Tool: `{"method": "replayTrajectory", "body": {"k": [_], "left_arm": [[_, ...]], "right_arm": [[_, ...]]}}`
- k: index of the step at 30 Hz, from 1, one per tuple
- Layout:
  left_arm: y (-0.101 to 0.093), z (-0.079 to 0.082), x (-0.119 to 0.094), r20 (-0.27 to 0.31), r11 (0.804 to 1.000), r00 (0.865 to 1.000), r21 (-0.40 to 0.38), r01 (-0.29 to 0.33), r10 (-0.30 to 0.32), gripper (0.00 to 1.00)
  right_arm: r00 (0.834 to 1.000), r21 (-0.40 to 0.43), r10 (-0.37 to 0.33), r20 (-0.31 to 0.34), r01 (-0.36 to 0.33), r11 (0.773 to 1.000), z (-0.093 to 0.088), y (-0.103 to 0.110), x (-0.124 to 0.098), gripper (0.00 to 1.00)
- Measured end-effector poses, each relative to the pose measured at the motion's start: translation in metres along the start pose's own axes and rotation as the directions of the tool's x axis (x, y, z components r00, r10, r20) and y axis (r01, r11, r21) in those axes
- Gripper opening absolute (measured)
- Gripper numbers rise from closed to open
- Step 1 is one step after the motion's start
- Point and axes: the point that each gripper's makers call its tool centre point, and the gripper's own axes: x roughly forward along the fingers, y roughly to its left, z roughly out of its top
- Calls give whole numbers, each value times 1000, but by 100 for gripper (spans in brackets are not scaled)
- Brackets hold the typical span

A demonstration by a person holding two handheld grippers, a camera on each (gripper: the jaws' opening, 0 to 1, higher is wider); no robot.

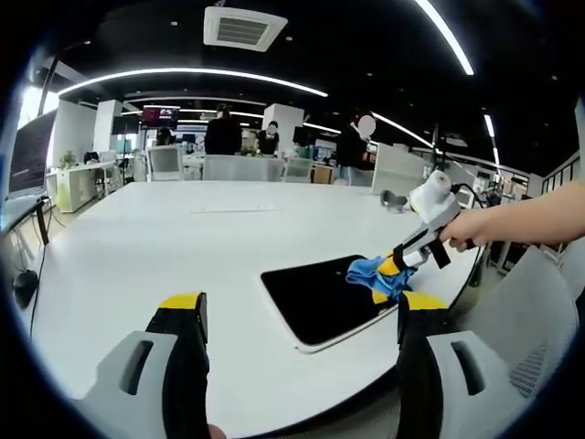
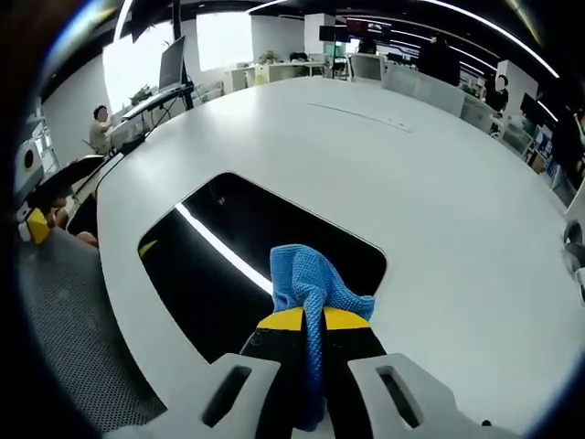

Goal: Wipe the mirror surface with the cleaning cloth until all visible marks leave the cleaned area.

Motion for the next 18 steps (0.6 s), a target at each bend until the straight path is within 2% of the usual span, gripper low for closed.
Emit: {"method": "replayTrajectory", "body": {"k": [18], "left_arm": [[-5,1,0,-13,1000,1000,2,10,-10,83]], "right_arm": [[1000,-8,-26,4,26,1000,18,-17,15,0]]}}
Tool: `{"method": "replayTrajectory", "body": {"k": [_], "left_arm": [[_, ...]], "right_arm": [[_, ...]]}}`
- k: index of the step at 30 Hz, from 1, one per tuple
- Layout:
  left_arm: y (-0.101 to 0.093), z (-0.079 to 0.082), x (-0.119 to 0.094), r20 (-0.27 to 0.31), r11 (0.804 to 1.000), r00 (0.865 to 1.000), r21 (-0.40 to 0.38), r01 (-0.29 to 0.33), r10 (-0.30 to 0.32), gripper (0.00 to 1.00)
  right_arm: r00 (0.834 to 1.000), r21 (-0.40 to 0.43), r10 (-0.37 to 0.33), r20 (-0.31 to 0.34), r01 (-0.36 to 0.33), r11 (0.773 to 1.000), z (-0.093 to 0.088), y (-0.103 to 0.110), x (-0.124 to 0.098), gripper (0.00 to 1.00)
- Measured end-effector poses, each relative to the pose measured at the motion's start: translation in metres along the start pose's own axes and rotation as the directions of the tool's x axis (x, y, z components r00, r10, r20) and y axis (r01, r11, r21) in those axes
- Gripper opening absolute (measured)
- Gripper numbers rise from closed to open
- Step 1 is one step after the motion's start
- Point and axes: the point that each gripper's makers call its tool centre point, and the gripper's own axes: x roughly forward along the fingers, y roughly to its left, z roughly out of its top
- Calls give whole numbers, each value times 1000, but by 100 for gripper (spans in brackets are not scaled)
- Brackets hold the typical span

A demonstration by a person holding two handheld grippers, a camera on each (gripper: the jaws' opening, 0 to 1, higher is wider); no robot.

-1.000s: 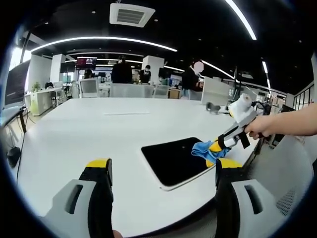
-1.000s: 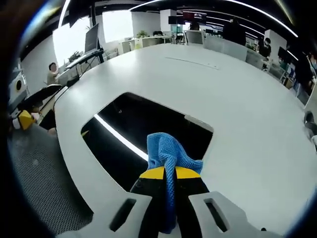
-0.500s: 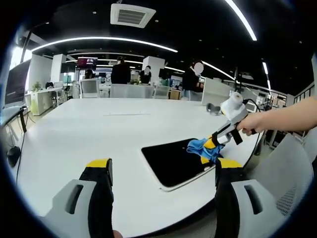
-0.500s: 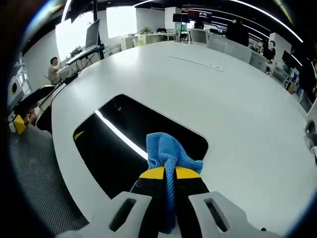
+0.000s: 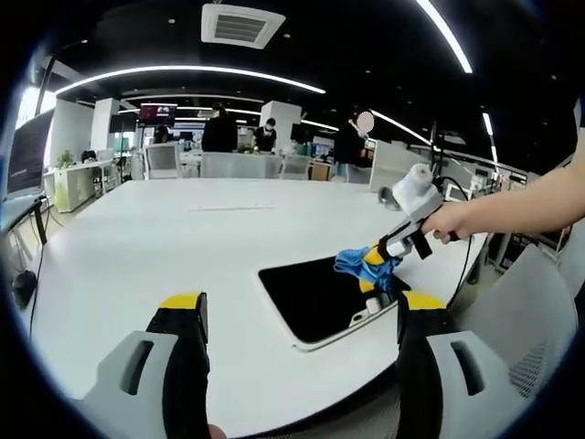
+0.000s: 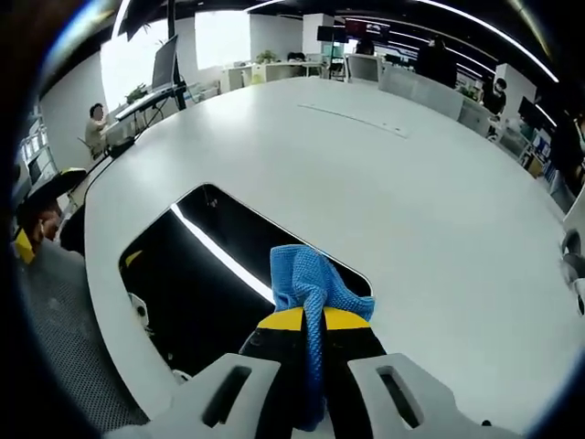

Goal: Wipe the mirror surface with the cleaning cloth until all visible marks leave the cleaned area.

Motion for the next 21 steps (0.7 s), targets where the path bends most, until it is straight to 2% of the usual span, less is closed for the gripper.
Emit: {"method": "replayTrajectory", "body": {"k": [8,21], "left_arm": [[1,1,0,3,1000,1000,-4,-3,3,83],[3,3,-1,17,1000,1000,-11,-10,11,83]], "right_arm": [[1000,33,15,1,-15,999,7,-8,7,0],[1000,42,7,7,-7,999,19,-22,19,0]]}}
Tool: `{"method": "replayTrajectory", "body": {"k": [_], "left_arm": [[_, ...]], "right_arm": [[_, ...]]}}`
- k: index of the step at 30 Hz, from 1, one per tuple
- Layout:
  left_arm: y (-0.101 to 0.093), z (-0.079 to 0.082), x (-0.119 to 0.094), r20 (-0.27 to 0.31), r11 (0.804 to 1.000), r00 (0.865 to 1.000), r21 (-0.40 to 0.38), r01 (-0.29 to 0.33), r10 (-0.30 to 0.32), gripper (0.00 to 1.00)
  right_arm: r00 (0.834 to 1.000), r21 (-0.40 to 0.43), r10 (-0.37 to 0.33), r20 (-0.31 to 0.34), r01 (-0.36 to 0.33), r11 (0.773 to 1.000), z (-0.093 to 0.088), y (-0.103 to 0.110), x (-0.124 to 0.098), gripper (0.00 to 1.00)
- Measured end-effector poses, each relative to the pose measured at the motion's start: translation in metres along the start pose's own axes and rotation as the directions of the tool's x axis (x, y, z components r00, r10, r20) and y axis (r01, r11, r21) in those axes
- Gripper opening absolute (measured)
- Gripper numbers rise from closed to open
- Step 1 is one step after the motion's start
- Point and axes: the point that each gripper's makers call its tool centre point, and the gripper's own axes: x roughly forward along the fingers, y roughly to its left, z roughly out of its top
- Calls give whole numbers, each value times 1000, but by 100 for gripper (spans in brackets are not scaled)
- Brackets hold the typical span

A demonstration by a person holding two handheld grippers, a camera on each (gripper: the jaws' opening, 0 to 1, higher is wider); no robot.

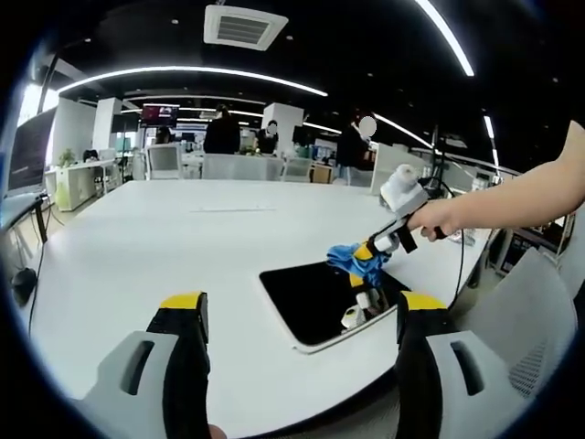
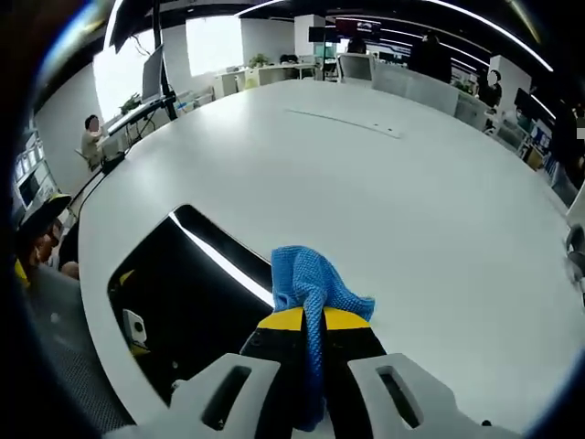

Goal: Wipe the mirror surface with the cleaning cloth until all visible marks leave the cleaned area.

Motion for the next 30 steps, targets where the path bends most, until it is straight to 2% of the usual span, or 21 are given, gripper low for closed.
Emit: {"method": "replayTrajectory", "body": {"k": [6,12,30], "left_arm": [[0,2,0,10,1000,1000,0,0,0,85],[0,3,0,18,1000,1000,-3,1,-1,84],[0,4,0,25,1000,1000,-9,-2,2,83]], "right_arm": [[1000,-2,8,12,-8,1000,4,-3,3,0],[1000,20,-18,21,18,1000,10,-11,11,1],[999,47,-12,35,10,999,9,-7,8,0]]}}
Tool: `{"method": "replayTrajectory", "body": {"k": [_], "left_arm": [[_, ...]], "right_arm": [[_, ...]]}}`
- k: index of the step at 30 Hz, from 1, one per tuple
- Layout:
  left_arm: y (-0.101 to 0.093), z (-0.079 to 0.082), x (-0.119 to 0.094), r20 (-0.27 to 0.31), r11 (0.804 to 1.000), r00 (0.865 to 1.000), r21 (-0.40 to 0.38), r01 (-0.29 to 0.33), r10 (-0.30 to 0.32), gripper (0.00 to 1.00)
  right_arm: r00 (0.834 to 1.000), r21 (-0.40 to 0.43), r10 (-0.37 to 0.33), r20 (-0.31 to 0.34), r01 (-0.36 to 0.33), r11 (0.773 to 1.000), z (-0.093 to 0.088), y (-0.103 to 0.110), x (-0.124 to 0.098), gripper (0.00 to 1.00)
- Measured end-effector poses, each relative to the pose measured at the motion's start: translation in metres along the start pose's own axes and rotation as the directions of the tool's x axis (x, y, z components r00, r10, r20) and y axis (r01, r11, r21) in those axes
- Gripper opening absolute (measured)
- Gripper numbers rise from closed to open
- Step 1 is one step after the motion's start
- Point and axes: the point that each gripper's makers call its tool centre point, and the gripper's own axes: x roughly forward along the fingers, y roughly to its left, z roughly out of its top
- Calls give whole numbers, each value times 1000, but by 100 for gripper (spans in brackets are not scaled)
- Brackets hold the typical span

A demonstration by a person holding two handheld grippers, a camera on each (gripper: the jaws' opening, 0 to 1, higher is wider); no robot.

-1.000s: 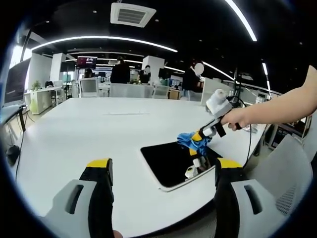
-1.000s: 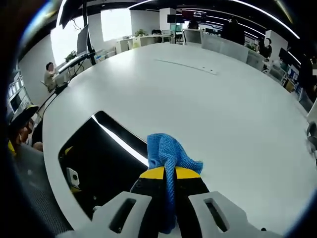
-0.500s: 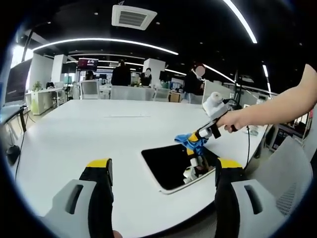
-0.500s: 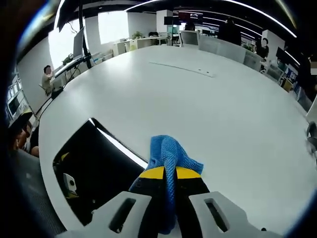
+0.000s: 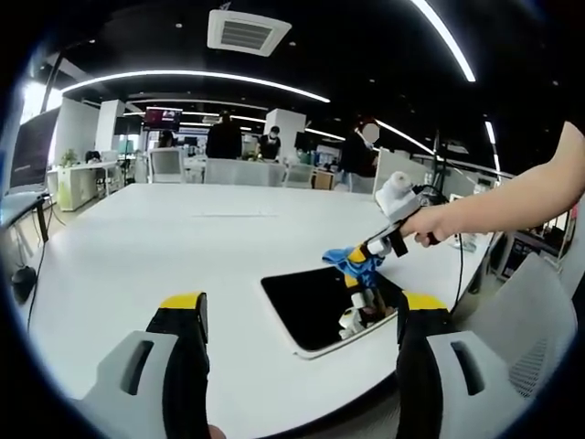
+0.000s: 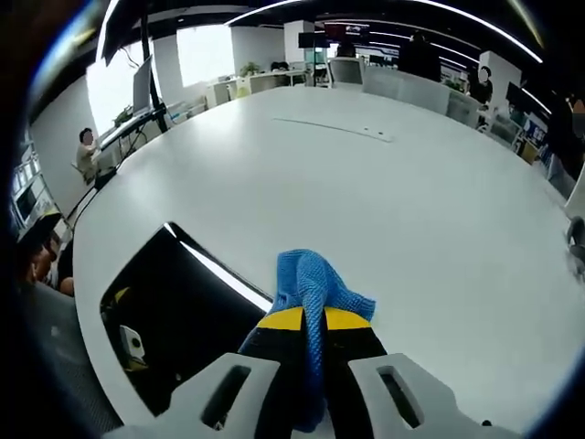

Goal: Wipe the mirror surface with the cleaning cloth until all visible marks leave the cleaned area.

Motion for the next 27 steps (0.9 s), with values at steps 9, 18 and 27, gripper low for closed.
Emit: {"method": "replayTrajectory", "body": {"k": [9,18,27], "left_arm": [[2,-2,0,-3,1000,1000,0,-4,4,83],[6,-4,0,-5,1000,1000,0,-15,15,84],[6,-5,0,-5,1000,1000,1,-13,13,84]], "right_arm": [[1000,-17,0,7,0,1000,0,0,0,0],[999,34,8,41,-10,999,9,-2,-14,0],[998,64,-19,56,16,998,16,-10,-35,0]]}}
